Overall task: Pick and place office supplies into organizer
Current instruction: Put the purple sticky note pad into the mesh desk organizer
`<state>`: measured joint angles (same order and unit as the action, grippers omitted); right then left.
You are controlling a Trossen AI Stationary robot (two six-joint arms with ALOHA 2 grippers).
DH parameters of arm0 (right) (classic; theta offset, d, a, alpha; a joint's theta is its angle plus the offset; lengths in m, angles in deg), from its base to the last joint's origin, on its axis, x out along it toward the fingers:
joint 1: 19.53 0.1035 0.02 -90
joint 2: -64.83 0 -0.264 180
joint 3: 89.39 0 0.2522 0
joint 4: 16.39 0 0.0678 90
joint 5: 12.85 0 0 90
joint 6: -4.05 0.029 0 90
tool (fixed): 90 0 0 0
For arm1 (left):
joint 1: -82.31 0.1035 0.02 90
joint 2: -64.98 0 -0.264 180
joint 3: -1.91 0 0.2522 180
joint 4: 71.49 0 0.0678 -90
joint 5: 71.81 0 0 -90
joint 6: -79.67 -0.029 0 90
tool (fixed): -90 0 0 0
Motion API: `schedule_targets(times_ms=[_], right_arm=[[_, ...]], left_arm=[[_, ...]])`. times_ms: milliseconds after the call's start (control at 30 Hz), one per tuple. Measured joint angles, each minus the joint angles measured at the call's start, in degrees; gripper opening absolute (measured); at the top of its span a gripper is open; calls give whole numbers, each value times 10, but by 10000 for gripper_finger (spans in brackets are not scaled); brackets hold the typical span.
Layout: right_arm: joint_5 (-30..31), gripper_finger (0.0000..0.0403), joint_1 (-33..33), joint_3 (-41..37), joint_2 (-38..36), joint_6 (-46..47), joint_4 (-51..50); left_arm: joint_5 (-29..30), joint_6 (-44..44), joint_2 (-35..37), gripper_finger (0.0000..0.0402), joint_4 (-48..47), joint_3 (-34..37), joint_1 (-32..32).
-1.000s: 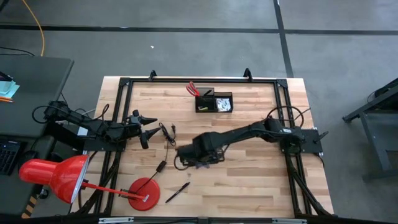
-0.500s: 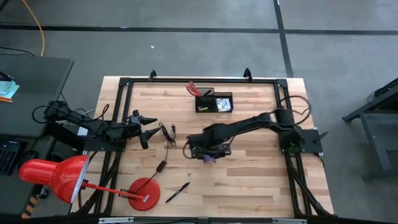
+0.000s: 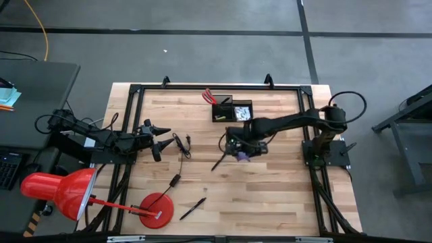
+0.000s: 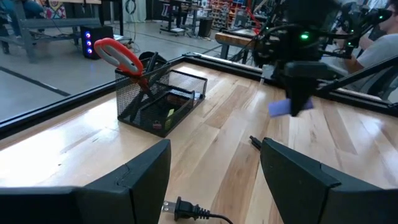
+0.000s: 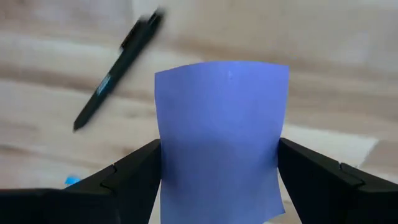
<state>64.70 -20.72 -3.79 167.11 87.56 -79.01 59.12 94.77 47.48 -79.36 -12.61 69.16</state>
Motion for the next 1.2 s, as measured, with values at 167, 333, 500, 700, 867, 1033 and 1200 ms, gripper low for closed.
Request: schedule_targets(times_ms=[167, 333, 500, 700, 867, 1033, 1200], right_arm=[[9, 296, -47, 8, -1, -50, -40], [22, 296, -101, 16, -1, -110, -52], [22, 296, -166, 16, -1, -176, -51], [36, 296, -225, 16, -1, -223, -39], [46, 296, -247, 17, -1, -254, -17], [67, 296, -254, 52, 0, -271, -32], [117, 296, -254, 92, 0, -276, -49]], left_arm=[[0, 0, 0, 232, 0, 0, 0], [0, 0, 0, 232, 0, 0, 0], [0, 0, 0, 232, 0, 0, 0], [0, 0, 0, 232, 0, 0, 0], [0, 0, 0, 232, 0, 0, 0], [0, 0, 0, 232, 0, 0, 0], [0, 0, 0, 232, 0, 0, 0]])
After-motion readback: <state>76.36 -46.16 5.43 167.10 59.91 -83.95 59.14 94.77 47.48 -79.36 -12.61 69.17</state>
